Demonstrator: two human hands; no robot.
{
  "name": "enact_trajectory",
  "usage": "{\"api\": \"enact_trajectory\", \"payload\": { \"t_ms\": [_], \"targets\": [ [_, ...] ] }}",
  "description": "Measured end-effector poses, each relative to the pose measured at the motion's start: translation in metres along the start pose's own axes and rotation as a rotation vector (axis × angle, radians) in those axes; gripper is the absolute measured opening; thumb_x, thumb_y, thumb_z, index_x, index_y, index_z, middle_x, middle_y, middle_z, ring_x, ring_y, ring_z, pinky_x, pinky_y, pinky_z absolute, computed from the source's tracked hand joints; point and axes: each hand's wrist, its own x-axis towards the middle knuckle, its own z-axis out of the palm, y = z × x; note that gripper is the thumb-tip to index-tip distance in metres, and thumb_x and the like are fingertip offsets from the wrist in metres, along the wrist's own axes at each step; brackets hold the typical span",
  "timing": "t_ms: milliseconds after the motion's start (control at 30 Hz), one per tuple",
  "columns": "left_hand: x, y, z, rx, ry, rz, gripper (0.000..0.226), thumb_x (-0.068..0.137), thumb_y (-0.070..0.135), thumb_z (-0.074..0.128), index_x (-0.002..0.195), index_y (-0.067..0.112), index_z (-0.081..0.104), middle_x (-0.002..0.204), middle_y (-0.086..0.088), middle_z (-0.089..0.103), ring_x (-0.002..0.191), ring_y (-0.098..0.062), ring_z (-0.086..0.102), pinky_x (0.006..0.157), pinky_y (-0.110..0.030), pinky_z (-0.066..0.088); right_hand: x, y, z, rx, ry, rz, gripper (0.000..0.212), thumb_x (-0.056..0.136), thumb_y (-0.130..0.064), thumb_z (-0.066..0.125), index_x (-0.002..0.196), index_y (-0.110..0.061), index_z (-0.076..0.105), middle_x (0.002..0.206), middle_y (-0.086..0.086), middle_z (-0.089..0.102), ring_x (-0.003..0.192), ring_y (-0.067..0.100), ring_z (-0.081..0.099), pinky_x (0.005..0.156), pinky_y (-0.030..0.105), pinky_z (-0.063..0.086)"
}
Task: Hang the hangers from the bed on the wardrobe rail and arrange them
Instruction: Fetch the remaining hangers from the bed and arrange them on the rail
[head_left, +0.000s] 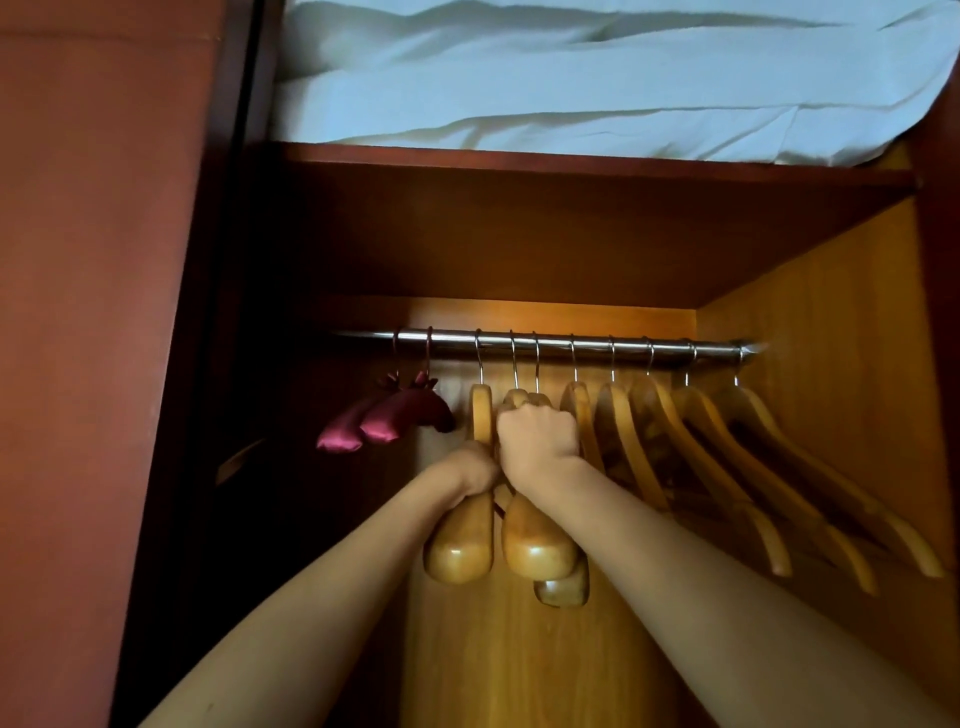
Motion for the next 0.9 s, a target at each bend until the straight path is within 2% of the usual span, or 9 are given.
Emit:
{"api": "enact_trajectory", "payload": {
  "t_ms": [100, 200, 333, 433, 567, 633, 733, 767, 900],
  "targets": [
    [0.000, -0.004, -0.007, -0.024, 0.005, -0.058, 0.025, 0.093, 0.019, 0.049, 0.103, -0.002, 0.059, 0.117, -0.026, 0.062, 0.108, -0.037, 0.061, 0.095, -0.043, 0.051, 0.001, 0.005, 0.002, -0.002, -0.107, 0.111, 0.040, 0.089, -0.027, 0.056, 0.126, -0.013, 0.050, 0.118, 0.009, 0.056, 0.105, 0.027, 0.058, 0.068, 0.034, 0.044],
    [-0.001, -0.008, -0.016, 0.067, 0.005, -0.103, 0.036, 0.094, 0.017, 0.047, 0.119, -0.007, 0.056, 0.122, -0.023, 0.060, 0.112, -0.035, 0.059, 0.094, -0.039, 0.050, 0.003, 0.007, 0.003, 0.036, -0.259, 0.201, 0.055, 0.087, -0.036, 0.058, 0.134, -0.015, 0.040, 0.118, 0.009, 0.055, 0.103, 0.027, 0.058, 0.065, 0.034, 0.044],
    [-0.005, -0.011, -0.024, 0.139, -0.035, -0.127, 0.037, 0.093, 0.013, 0.045, 0.124, -0.004, 0.054, 0.124, -0.020, 0.058, 0.113, -0.031, 0.059, 0.092, -0.035, 0.049, 0.003, 0.006, 0.005, 0.113, -0.368, 0.227, 0.062, 0.084, -0.029, 0.060, 0.139, -0.015, 0.035, 0.121, 0.010, 0.054, 0.106, 0.028, 0.057, 0.067, 0.035, 0.042],
    [-0.007, -0.015, -0.027, 0.136, -0.038, -0.126, 0.036, 0.093, 0.014, 0.047, 0.124, -0.004, 0.054, 0.113, -0.018, 0.060, 0.111, -0.032, 0.060, 0.086, -0.034, 0.049, 0.003, 0.003, 0.007, 0.169, -0.333, 0.232, 0.056, 0.082, -0.030, 0.061, 0.132, -0.014, 0.042, 0.114, 0.008, 0.055, 0.103, 0.027, 0.058, 0.066, 0.034, 0.043],
    [-0.005, -0.021, -0.029, 0.161, -0.033, -0.117, 0.034, 0.094, 0.015, 0.046, 0.121, -0.003, 0.056, 0.096, -0.013, 0.054, 0.088, -0.024, 0.056, 0.073, -0.031, 0.044, 0.006, -0.006, 0.009, 0.292, -0.220, 0.280, 0.037, 0.082, -0.031, 0.060, 0.115, -0.014, 0.054, 0.088, 0.004, 0.049, 0.091, 0.024, 0.059, 0.061, 0.030, 0.042],
    [-0.004, -0.022, -0.029, 0.169, -0.038, -0.114, 0.034, 0.095, 0.016, 0.045, 0.121, -0.002, 0.056, 0.103, -0.014, 0.058, 0.089, -0.023, 0.055, 0.076, -0.031, 0.045, 0.009, -0.013, 0.009, 0.319, -0.172, 0.302, 0.034, 0.082, -0.033, 0.060, 0.110, -0.015, 0.056, 0.083, 0.003, 0.047, 0.082, 0.023, 0.057, 0.056, 0.029, 0.040],
    [-0.004, -0.025, -0.032, 0.174, -0.035, -0.111, 0.039, 0.096, 0.020, 0.044, 0.127, -0.001, 0.053, 0.131, -0.021, 0.053, 0.118, -0.032, 0.053, 0.101, -0.037, 0.043, 0.013, -0.023, 0.012, 0.332, -0.133, 0.323, 0.035, 0.082, -0.034, 0.060, 0.111, -0.015, 0.055, 0.078, 0.003, 0.045, 0.071, 0.021, 0.047, 0.045, 0.026, 0.030],
    [-0.004, -0.025, -0.034, 0.171, -0.040, -0.108, 0.040, 0.096, 0.022, 0.045, 0.128, -0.001, 0.053, 0.134, -0.022, 0.051, 0.120, -0.034, 0.052, 0.103, -0.038, 0.043, 0.015, -0.025, 0.013, 0.338, -0.126, 0.328, 0.035, 0.083, -0.035, 0.059, 0.111, -0.015, 0.054, 0.076, 0.003, 0.044, 0.070, 0.021, 0.046, 0.044, 0.025, 0.029],
    [-0.005, -0.031, -0.038, 0.152, -0.064, -0.047, 0.032, 0.095, 0.018, 0.047, 0.114, -0.003, 0.062, 0.117, -0.021, 0.063, 0.098, -0.029, 0.060, 0.086, -0.035, 0.047, 0.017, -0.032, 0.020, 0.342, -0.135, 0.307, 0.026, 0.085, -0.034, 0.056, 0.103, -0.016, 0.060, 0.070, 0.001, 0.045, 0.070, 0.021, 0.050, 0.047, 0.025, 0.033]
  ]
}}
